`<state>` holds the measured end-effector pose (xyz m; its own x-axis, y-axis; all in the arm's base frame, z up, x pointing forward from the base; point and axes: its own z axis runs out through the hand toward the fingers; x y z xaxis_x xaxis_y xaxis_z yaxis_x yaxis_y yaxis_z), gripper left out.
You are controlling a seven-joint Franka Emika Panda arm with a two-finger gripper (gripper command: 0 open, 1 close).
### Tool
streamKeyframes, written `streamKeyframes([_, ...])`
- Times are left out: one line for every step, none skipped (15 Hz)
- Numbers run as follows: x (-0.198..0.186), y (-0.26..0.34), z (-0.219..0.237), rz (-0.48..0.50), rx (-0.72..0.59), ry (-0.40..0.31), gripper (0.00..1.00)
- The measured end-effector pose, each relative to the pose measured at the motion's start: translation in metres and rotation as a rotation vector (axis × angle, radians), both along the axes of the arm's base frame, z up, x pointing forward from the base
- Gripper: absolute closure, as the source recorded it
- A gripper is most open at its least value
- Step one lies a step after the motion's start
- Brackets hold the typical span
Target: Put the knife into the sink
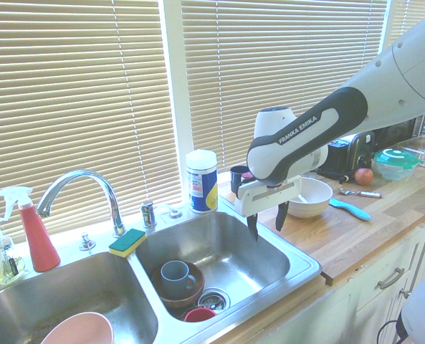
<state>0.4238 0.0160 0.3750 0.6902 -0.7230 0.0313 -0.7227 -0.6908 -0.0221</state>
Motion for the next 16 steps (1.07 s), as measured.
streamKeyframes([0.000,0.000,0.000,-0.003,0.001,0.001,0.00])
streamKeyframes([0.000,-0.001,0.000,-0.014,0.002,-0.001,0.00])
streamKeyframes([0.000,-0.001,0.002,-0.021,0.000,-0.008,0.00])
streamKeyframes([0.001,-0.003,0.007,-0.021,-0.007,-0.019,0.00])
streamKeyframes([0.001,-0.005,0.015,-0.017,-0.012,-0.035,0.00])
streamKeyframes([0.001,-0.009,0.027,-0.008,-0.014,-0.047,0.00])
streamKeyframes([0.000,-0.015,0.041,0.005,-0.014,-0.055,0.00])
streamKeyframes([0.001,-0.026,0.057,0.011,-0.013,-0.068,0.00])
streamKeyframes([0.001,-0.041,0.075,0.010,-0.017,-0.085,0.00])
streamKeyframes([0.003,-0.059,0.089,0.002,-0.021,-0.101,0.00])
streamKeyframes([0.004,-0.076,0.101,-0.006,-0.024,-0.112,0.00])
streamKeyframes([0.005,-0.093,0.109,-0.014,-0.023,-0.118,0.00])
streamKeyframes([0.006,-0.111,0.115,-0.020,-0.020,-0.117,0.00])
streamKeyframes([0.006,-0.128,0.118,-0.020,-0.017,-0.108,0.00])
streamKeyframes([0.006,-0.143,0.119,-0.011,-0.013,-0.093,0.00])
streamKeyframes([0.007,-0.158,0.118,-0.006,-0.009,-0.079,0.00])
